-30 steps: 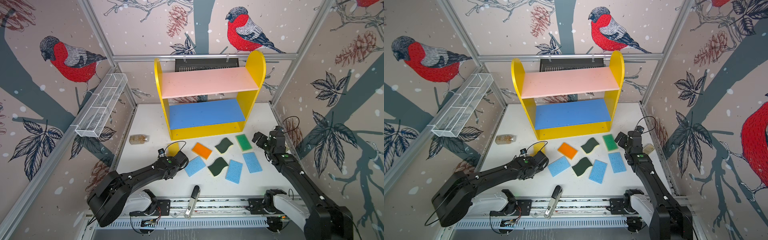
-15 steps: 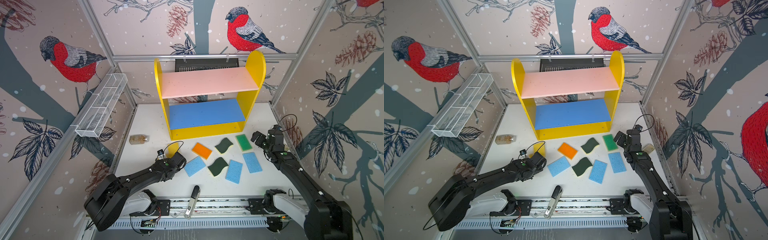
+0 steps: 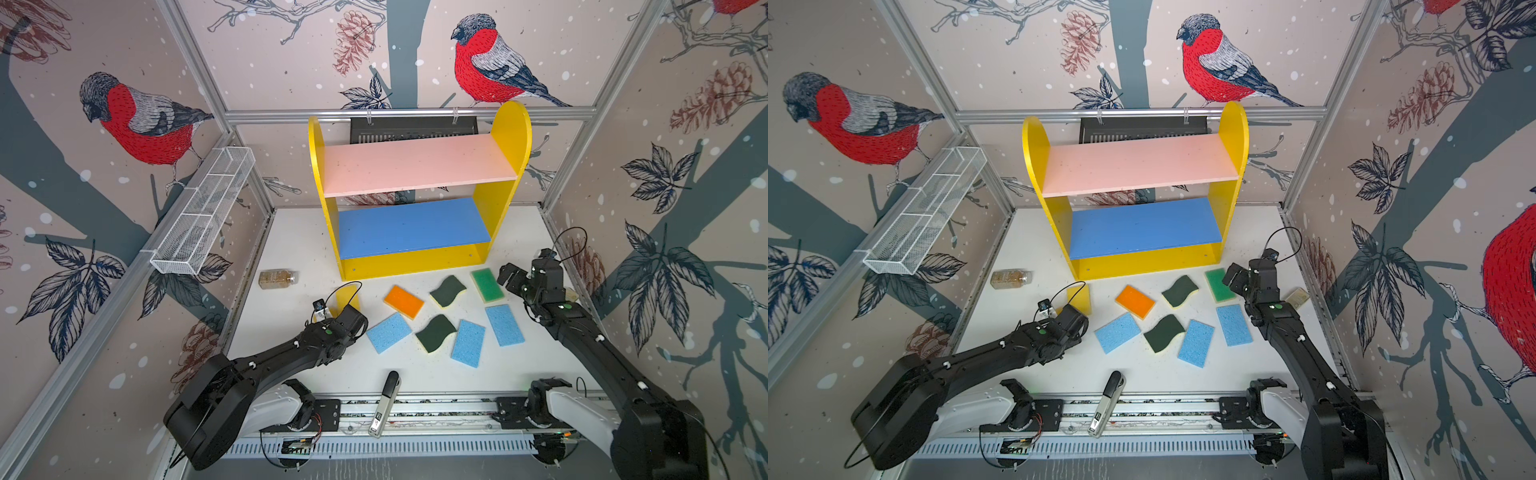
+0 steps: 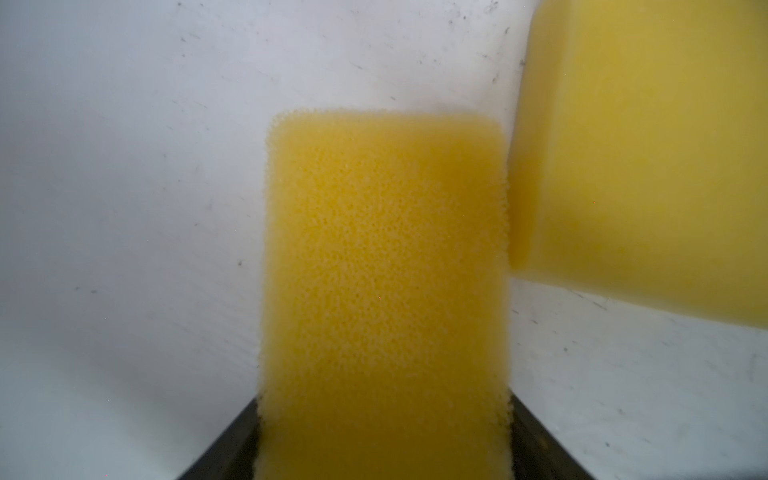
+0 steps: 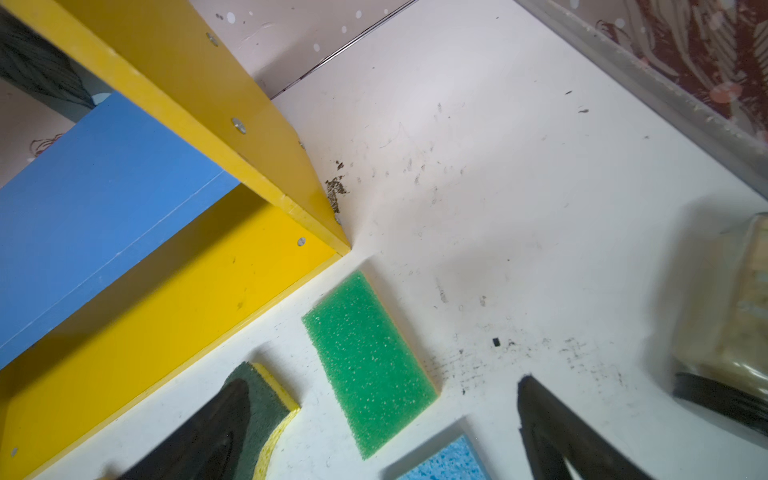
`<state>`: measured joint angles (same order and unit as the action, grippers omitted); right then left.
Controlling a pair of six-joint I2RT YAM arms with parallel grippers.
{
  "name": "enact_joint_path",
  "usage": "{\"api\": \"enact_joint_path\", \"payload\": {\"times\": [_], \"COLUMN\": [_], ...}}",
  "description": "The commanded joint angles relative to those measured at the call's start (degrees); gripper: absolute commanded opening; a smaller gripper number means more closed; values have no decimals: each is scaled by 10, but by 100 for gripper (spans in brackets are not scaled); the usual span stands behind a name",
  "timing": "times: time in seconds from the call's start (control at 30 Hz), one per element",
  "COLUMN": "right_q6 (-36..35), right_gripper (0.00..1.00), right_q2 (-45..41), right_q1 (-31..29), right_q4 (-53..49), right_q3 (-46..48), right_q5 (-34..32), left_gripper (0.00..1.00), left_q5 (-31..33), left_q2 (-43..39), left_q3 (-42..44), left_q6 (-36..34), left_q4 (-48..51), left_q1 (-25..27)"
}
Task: Place and organize the cleaning sponges onto the shelf
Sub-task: 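Lower the left gripper and close it on the flat yellow sponge, then lift the yellow sponge with the left gripper toward the pink upper shelf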
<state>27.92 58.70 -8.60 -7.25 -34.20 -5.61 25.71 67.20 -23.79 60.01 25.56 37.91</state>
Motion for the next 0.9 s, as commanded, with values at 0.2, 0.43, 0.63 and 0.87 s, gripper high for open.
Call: {"api": "enact_joint_path", "payload": {"times": [0.2,0.43,0.63,0.87], "right_q6": [-21,-12,-14,-43], "right_gripper": [99,99,99,99], "right_q2": [-31,-53,-53,-58], "right_q1": [-41,-57,-70,-86], "right_q4": [-35,-46,-57,-96], "right_q3": [-5,-1,-11,-54], "right_q5": [17,22,24,49], "left_gripper": [67,65,63,62], "left_q5": [-27,-26,-32,-54], "left_q2": [-19,-52,-88,-152], "left_q3": [13,-3,-33,-74], "left_q6": [-6,0,-8,-7], "left_q4": [0,60,113,145], "left_q1": [-1,-1,-1,1]}}
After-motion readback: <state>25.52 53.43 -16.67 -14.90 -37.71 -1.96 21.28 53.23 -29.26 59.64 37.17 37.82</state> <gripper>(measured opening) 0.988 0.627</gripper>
